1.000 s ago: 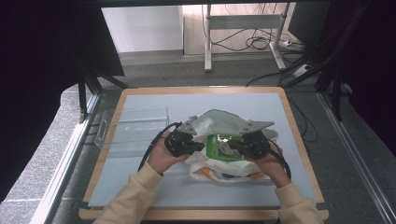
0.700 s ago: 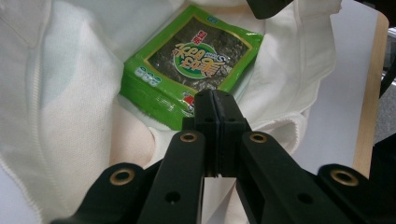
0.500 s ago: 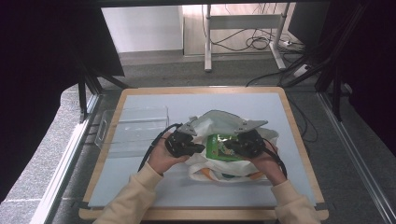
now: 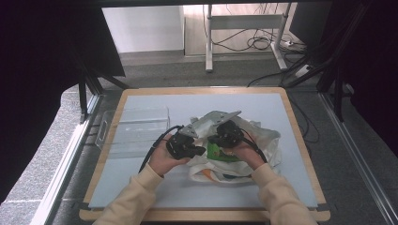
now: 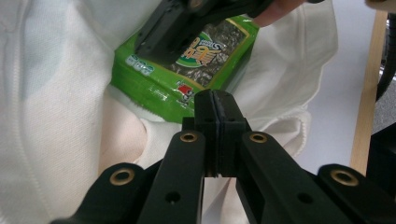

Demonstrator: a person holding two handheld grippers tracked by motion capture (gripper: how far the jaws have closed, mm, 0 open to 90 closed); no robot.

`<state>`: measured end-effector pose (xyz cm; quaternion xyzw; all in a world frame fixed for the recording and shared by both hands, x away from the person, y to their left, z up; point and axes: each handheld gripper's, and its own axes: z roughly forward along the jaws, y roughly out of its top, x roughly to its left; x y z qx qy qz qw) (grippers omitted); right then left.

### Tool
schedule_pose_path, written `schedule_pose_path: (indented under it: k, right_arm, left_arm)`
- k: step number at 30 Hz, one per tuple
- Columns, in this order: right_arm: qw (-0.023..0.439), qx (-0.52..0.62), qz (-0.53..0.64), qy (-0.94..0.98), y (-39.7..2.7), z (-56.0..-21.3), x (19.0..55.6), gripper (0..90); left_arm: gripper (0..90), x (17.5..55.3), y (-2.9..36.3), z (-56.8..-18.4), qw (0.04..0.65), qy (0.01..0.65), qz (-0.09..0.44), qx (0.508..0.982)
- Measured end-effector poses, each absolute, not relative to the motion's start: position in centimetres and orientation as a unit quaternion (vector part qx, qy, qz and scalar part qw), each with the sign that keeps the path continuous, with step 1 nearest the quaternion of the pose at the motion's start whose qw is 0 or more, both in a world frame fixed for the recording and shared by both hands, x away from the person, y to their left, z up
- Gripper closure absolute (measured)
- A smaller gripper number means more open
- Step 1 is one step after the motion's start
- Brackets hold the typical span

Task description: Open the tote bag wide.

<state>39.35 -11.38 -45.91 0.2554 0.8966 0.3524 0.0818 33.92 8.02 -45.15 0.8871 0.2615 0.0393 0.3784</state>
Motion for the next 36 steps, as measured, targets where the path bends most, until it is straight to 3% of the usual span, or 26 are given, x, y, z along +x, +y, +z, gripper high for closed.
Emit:
schedule_pose_path:
  k: [13, 36]
  right_arm:
    - [0.085, 0.275, 0.321, 0.902, -10.3, -49.0, 41.9, 89.1]
    - [0.132, 0.317, 0.320, 0.883, -10.2, -49.5, 45.1, 89.3]
  left_arm:
    - [89.8, 34.0, 8.2, -45.3, 0.376, 0.264, 0.039, 0.887]
    - [89.9, 34.3, 7.9, -46.3, 0.357, 0.269, 0.027, 0.894]
